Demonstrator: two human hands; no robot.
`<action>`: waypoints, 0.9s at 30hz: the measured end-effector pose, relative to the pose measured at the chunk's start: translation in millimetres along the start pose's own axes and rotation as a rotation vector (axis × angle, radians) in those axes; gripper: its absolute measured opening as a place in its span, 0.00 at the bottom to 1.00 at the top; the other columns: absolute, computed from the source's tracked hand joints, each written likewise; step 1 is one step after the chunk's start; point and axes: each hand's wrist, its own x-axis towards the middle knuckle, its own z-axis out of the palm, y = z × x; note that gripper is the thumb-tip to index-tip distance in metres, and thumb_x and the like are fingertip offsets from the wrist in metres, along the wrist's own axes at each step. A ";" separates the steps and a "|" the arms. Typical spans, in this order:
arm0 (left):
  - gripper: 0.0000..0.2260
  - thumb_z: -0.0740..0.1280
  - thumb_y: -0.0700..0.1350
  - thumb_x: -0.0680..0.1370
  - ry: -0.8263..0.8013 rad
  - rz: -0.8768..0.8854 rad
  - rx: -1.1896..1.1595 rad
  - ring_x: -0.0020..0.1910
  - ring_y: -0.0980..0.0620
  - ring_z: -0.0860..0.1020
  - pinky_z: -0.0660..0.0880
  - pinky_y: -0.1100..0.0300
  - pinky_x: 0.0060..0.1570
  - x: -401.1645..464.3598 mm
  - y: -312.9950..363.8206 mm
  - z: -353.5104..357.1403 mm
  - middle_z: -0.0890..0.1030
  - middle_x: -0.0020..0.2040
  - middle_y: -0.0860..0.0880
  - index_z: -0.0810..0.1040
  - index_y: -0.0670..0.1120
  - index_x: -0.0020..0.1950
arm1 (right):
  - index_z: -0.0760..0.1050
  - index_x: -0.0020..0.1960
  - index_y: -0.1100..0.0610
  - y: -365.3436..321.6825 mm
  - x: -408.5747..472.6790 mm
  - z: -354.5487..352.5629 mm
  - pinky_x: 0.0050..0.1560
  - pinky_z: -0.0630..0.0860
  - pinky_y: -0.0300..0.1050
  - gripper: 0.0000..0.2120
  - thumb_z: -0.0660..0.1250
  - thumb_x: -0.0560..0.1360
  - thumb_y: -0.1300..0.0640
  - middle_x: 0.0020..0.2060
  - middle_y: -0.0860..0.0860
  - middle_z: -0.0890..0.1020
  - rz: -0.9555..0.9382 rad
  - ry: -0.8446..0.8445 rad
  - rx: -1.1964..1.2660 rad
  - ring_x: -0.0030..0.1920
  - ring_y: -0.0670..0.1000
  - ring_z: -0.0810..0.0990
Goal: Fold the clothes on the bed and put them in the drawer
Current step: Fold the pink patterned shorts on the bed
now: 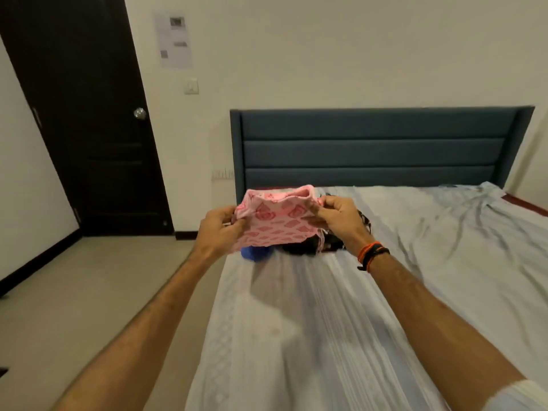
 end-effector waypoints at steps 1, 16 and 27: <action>0.06 0.72 0.45 0.73 -0.027 -0.038 0.000 0.44 0.47 0.85 0.82 0.42 0.50 -16.4 -19.2 4.1 0.86 0.44 0.49 0.82 0.57 0.44 | 0.75 0.50 0.76 15.9 -16.0 3.0 0.52 0.80 0.64 0.29 0.72 0.71 0.47 0.51 0.70 0.82 0.047 -0.017 -0.022 0.47 0.62 0.85; 0.04 0.71 0.40 0.78 -0.273 -0.392 0.020 0.37 0.46 0.84 0.81 0.57 0.36 -132.8 -155.6 48.8 0.85 0.45 0.39 0.81 0.44 0.52 | 0.80 0.47 0.65 152.9 -130.0 24.8 0.30 0.78 0.38 0.08 0.70 0.78 0.59 0.38 0.59 0.86 0.446 -0.136 -0.126 0.35 0.52 0.85; 0.11 0.71 0.47 0.77 -0.115 -0.475 0.014 0.38 0.47 0.85 0.83 0.46 0.45 -22.4 -180.7 74.4 0.86 0.45 0.44 0.81 0.43 0.56 | 0.80 0.49 0.66 186.9 -15.9 36.8 0.33 0.80 0.42 0.11 0.69 0.78 0.56 0.36 0.57 0.86 0.506 -0.010 -0.165 0.35 0.53 0.85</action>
